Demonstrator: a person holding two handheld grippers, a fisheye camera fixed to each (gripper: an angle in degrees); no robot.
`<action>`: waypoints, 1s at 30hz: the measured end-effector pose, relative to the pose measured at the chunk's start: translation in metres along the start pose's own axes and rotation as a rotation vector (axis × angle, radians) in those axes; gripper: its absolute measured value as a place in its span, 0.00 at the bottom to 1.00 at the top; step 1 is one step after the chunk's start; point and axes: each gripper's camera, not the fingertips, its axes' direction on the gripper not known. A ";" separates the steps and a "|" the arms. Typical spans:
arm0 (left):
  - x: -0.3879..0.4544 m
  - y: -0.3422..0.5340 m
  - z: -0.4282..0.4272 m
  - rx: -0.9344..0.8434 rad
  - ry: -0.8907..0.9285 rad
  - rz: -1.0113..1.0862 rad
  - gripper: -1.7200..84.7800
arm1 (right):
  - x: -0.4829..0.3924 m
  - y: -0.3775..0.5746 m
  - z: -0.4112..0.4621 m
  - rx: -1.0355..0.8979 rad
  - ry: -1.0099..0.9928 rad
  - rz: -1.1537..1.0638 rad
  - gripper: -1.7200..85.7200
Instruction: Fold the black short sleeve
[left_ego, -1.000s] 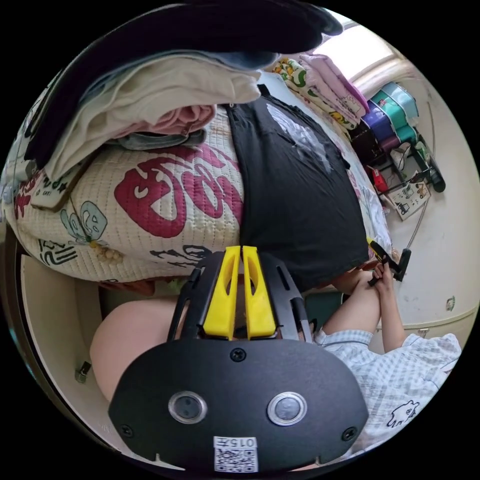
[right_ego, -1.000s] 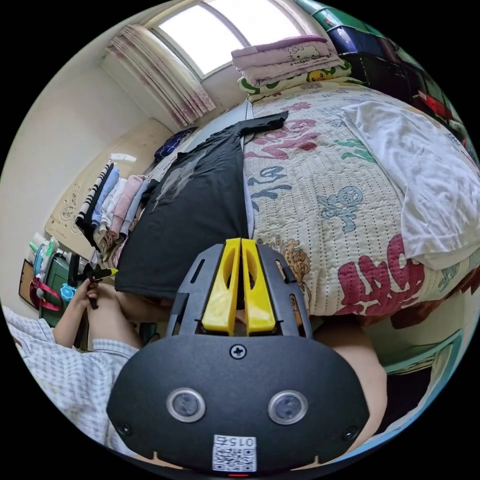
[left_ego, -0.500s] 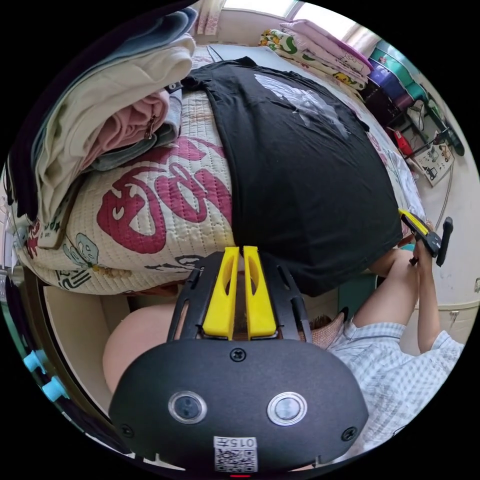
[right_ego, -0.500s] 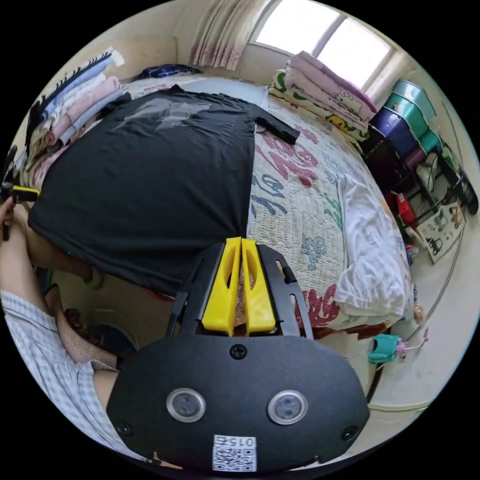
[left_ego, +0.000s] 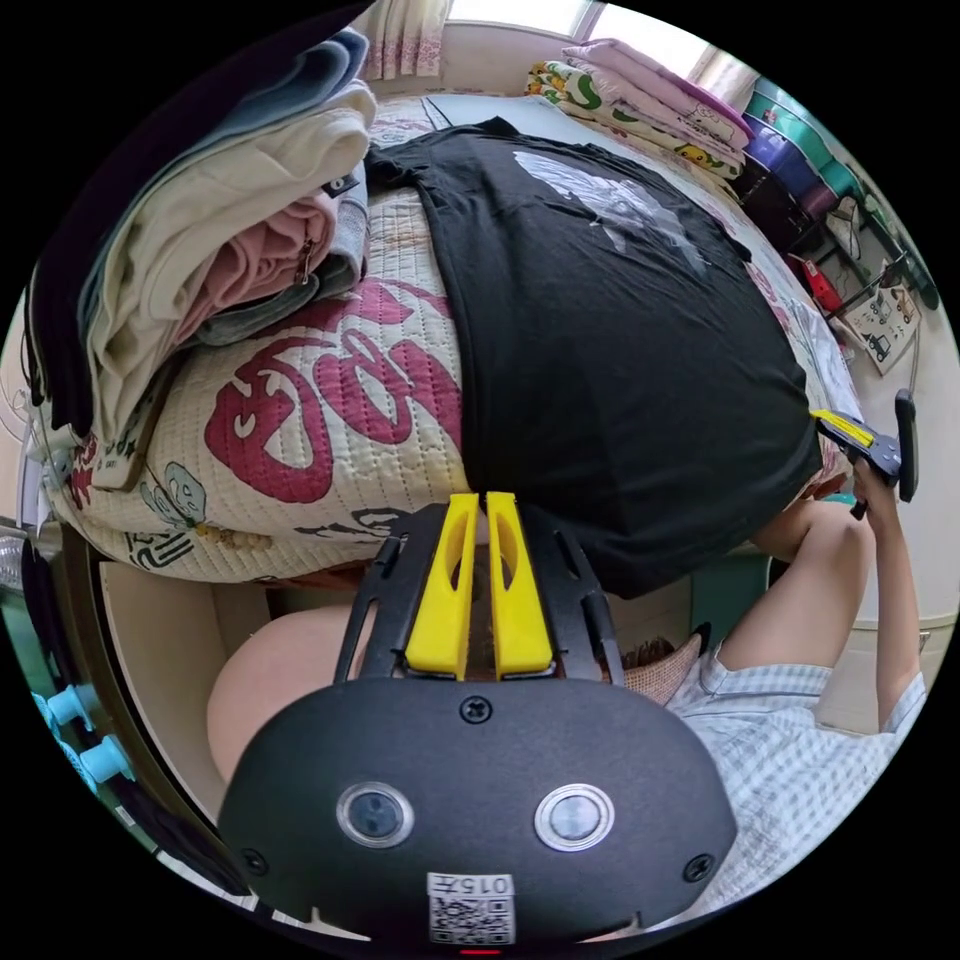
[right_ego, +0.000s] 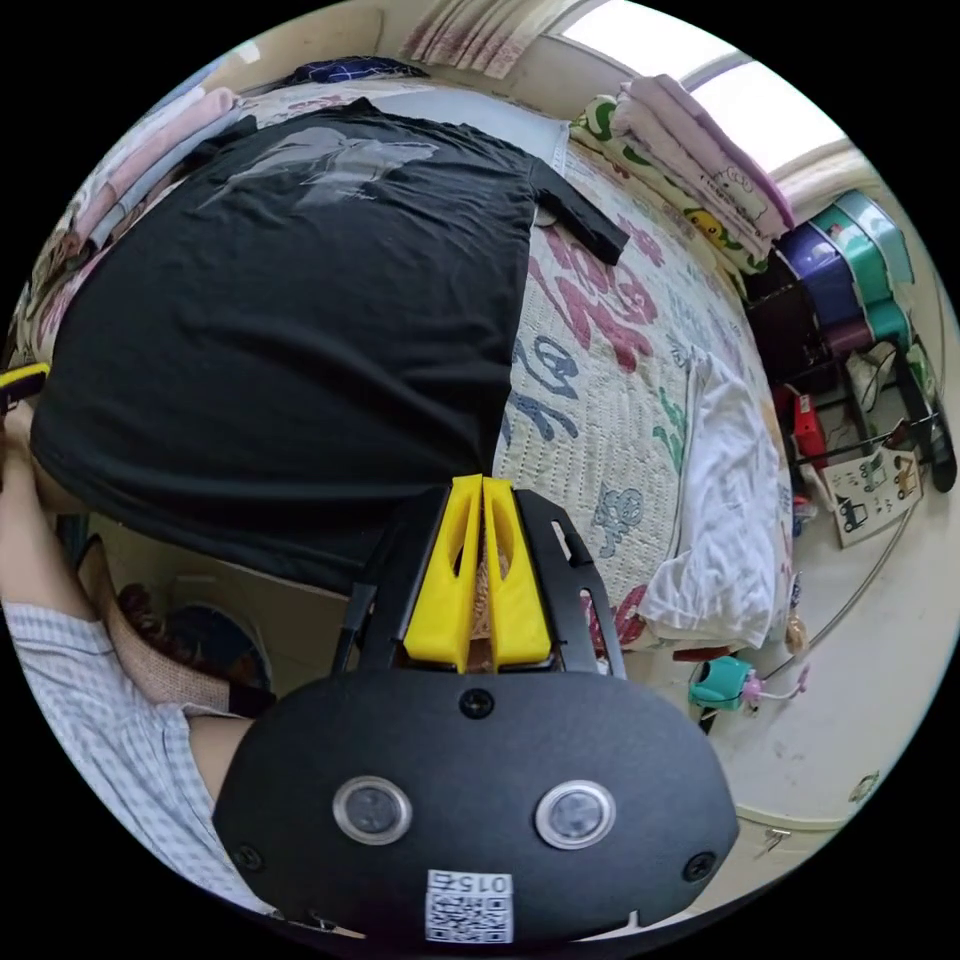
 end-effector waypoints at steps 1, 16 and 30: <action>0.001 -0.001 0.000 -0.005 0.007 -0.007 0.02 | -0.001 -0.005 0.007 -0.022 -0.017 -0.005 0.01; 0.074 0.001 0.015 -0.025 -0.192 0.113 0.02 | -0.020 -0.021 0.063 -0.063 0.009 -0.125 0.01; 0.097 -0.018 0.040 -0.112 -0.195 0.097 0.02 | 0.025 -0.033 0.067 -0.059 0.049 -0.132 0.01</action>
